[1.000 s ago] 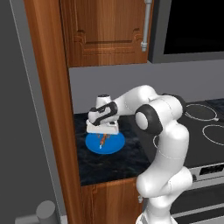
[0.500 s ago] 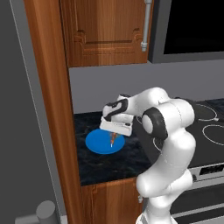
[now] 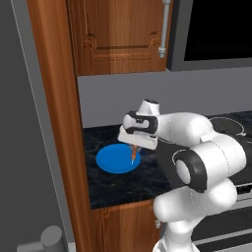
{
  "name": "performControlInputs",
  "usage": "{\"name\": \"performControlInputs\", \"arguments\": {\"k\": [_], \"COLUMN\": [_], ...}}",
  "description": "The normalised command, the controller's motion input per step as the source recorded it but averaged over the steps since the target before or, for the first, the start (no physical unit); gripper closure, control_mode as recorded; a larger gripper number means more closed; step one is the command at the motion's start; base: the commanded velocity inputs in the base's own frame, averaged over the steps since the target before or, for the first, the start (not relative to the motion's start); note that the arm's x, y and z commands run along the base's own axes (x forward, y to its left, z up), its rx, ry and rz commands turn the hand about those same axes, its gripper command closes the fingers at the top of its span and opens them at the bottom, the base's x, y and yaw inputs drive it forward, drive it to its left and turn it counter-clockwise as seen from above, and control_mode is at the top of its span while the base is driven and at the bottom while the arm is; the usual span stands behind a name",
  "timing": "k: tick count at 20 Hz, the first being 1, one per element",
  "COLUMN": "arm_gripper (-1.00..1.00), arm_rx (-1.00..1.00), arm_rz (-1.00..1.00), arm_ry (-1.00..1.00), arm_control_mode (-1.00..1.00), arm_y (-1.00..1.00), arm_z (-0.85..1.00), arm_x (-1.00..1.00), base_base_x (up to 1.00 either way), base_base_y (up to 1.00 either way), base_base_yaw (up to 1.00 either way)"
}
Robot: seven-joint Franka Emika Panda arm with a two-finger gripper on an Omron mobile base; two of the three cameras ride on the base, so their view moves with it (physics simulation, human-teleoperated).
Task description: Place the cold items (kiwi and pear) from the fridge in one tupperware on the dining counter. Place the warm items (hot dog and kebab skewer) in the stove area in another tupperware.
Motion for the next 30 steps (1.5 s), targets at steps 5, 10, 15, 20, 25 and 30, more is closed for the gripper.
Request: {"name": "performControlInputs", "arguments": {"k": [5,10,15,20,25,30], "arm_gripper": [1.00,1.00,1.00,1.00,1.00,1.00], "arm_rx": [0.00,0.00,0.00,-0.01,0.00,0.00], "arm_rz": [-0.04,-0.03,0.00,0.00,0.03,0.01], "arm_ry": [0.00,0.00,0.00,0.00,0.00,0.00], "arm_control_mode": [-1.00,-1.00,-1.00,-1.00,-1.00,-1.00], "arm_y": [-0.03,-0.07,-0.14,-0.24,-0.43,-0.38], "arm_z": [0.63,0.67,0.69,0.65,0.54,0.50], "arm_x": [-0.59,-0.66,-0.69,-0.75,-0.72,-0.34], "base_base_x": [0.00,0.00,0.00,0.00,0.00,0.00], "base_base_y": [0.00,0.00,0.00,0.00,0.00,0.00], "base_base_yaw": [0.00,0.00,0.00,0.00,0.00,0.00]}}
